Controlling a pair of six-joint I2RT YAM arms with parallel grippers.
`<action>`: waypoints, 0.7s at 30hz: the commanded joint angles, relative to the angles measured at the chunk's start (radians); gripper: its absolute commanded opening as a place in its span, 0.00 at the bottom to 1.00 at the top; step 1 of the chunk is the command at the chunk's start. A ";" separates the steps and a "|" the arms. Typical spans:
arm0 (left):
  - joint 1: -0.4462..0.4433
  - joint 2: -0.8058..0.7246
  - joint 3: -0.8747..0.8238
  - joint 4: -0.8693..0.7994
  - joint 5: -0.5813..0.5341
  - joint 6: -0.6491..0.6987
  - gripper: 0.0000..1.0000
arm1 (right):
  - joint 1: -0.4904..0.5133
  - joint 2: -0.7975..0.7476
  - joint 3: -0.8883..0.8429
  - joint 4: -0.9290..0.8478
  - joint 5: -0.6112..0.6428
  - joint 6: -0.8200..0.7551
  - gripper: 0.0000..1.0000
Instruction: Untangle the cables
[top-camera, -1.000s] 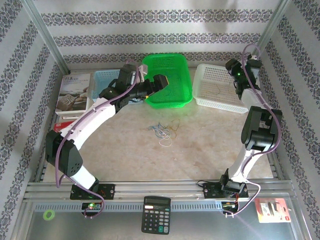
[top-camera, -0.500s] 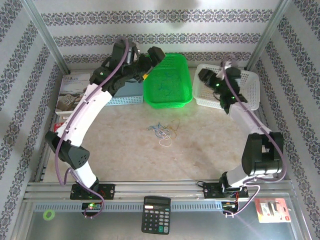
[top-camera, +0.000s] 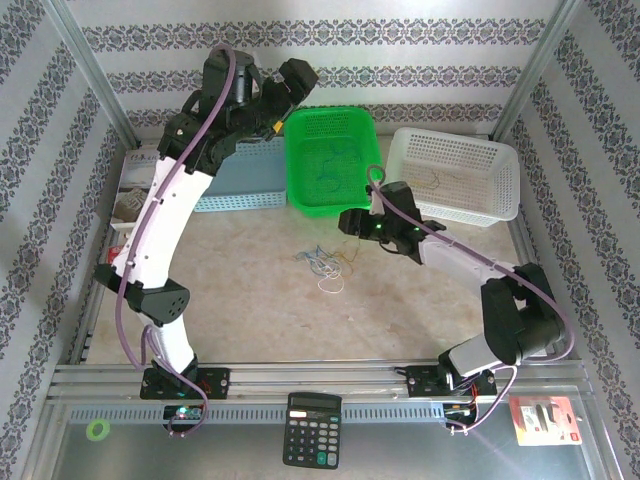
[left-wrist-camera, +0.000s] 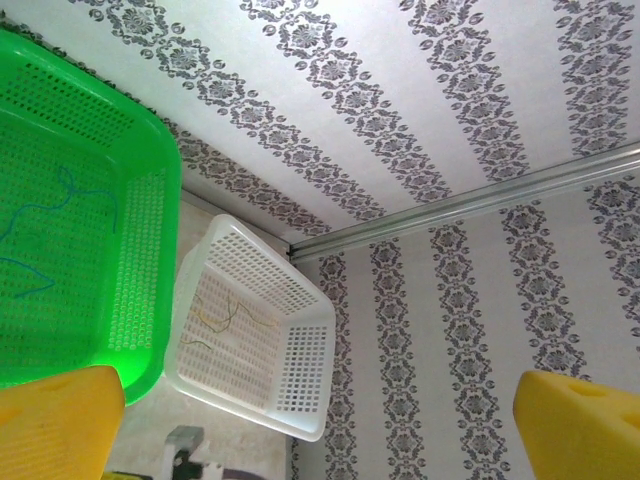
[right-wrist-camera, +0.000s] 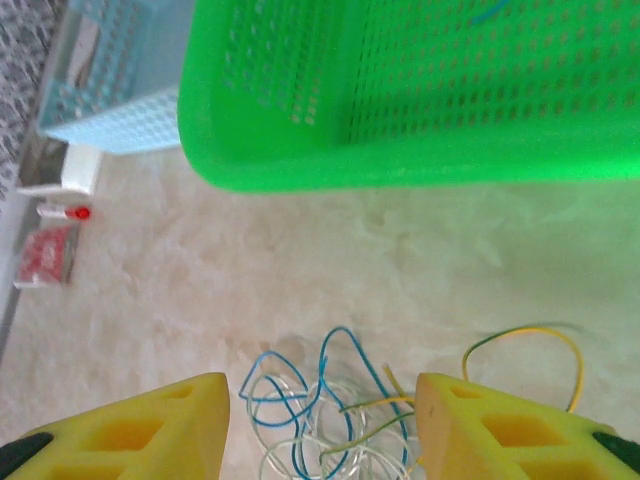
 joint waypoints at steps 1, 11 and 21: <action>0.017 0.021 0.049 -0.033 0.005 -0.005 1.00 | 0.038 0.034 0.013 -0.062 0.007 -0.074 0.52; 0.081 0.038 0.041 -0.038 0.037 -0.044 1.00 | 0.123 0.076 0.041 -0.194 0.067 -0.193 0.52; 0.097 0.013 -0.026 0.029 0.083 -0.077 1.00 | 0.144 0.153 0.079 -0.228 0.193 -0.257 0.51</action>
